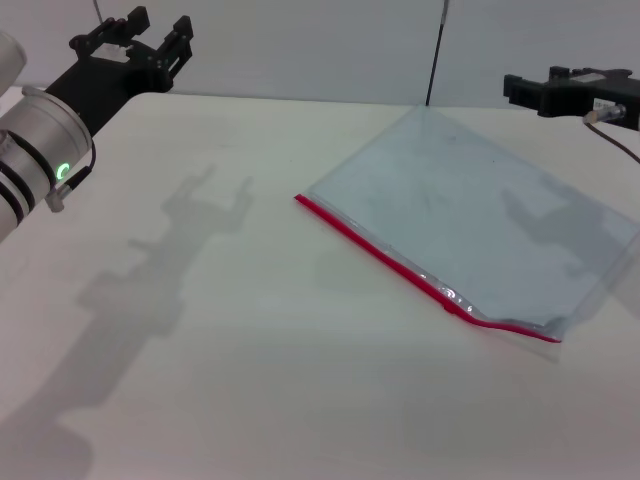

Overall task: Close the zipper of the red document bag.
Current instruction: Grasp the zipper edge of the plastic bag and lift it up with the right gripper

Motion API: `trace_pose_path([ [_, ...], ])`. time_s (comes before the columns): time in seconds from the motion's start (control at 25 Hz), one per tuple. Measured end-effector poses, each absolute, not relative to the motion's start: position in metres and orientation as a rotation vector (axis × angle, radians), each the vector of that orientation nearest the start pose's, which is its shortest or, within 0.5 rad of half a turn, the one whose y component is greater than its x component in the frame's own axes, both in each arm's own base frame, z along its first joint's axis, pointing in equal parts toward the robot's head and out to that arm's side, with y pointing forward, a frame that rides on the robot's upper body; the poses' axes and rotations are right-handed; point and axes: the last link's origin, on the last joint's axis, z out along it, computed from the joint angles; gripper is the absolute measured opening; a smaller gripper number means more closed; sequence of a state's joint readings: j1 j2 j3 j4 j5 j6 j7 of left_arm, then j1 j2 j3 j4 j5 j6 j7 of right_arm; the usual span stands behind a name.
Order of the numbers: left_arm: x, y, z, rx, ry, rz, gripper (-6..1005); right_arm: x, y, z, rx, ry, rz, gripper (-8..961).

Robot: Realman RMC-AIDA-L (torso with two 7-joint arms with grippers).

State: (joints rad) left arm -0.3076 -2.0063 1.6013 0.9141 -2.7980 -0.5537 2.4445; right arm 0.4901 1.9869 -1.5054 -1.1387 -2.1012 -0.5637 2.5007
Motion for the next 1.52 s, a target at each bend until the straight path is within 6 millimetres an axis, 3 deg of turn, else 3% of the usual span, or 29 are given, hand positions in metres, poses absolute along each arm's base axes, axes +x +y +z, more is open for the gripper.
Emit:
trace_pose_path([
  [0.28,-0.241,0.399,0.039,-1.815,-0.529,-0.786,554,0.196,0.419,0.032,-2.287,0.795,0.470,641],
  [0.92,-0.248,0.399,0.040,-1.833,-0.531,-0.757,548,0.217,0.369,0.019,-2.608,0.416,0.272,644],
  [1.28,-0.250,0.399,0.043,-1.834,-0.525,-0.747,547,0.228,0.343,0.016,-2.722,0.309,0.220,668],
  [1.52,-0.251,0.399,0.042,-1.843,-0.516,-0.732,547,0.245,0.330,0.014,-2.766,0.349,0.155,703],
])
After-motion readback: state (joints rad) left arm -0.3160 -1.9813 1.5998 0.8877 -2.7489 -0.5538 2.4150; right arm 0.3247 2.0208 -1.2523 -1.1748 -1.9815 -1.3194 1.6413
